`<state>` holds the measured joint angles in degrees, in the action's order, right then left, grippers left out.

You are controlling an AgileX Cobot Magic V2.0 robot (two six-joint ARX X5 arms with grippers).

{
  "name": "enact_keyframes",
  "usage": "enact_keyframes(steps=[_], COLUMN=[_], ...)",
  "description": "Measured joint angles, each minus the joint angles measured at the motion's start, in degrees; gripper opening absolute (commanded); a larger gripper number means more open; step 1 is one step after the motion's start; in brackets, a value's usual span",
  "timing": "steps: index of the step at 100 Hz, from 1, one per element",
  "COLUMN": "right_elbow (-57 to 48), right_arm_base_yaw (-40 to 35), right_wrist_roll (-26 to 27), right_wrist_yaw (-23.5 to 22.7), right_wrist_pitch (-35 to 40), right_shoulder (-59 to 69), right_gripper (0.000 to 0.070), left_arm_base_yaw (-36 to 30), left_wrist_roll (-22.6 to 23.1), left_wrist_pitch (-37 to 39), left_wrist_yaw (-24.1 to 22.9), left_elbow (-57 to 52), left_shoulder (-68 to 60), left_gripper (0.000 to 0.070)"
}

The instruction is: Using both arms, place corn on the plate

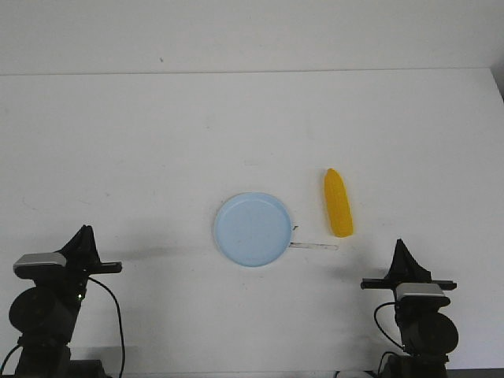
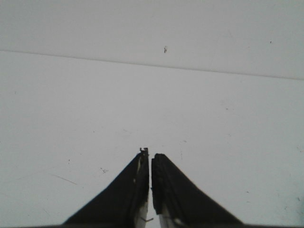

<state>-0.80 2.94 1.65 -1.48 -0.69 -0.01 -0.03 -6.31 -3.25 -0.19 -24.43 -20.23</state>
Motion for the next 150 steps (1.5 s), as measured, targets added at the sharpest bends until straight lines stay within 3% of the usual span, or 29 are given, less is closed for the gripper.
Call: enact_keyframes(steps=[39,67,134,150], right_elbow=[0.0,0.0,0.0,0.0], right_arm_base_yaw=[0.0,0.0,0.0,0.0], right_wrist_roll=[0.0,0.0,-0.3,-4.0], right_wrist_yaw=[0.0,0.0,0.0,0.2], right_wrist_pitch=[0.0,0.0,0.0,-1.6], right_shoulder=[0.0,0.0,0.0,0.0], right_gripper=[0.0002,0.0002,0.0002,0.0002], left_arm_base_yaw=[0.0,0.0,0.0,0.0], left_wrist_roll=[-0.4,4.3,5.3,5.3], left_wrist_pitch=[0.4,4.1,4.1,4.1], left_wrist_yaw=[-1.5,-1.6,-1.6,-1.5], left_elbow=[1.6,1.6,1.6,1.6], left_shoulder=[4.5,5.8,5.8,5.8], left_gripper=[0.0001,0.0002,0.0002,0.0002])
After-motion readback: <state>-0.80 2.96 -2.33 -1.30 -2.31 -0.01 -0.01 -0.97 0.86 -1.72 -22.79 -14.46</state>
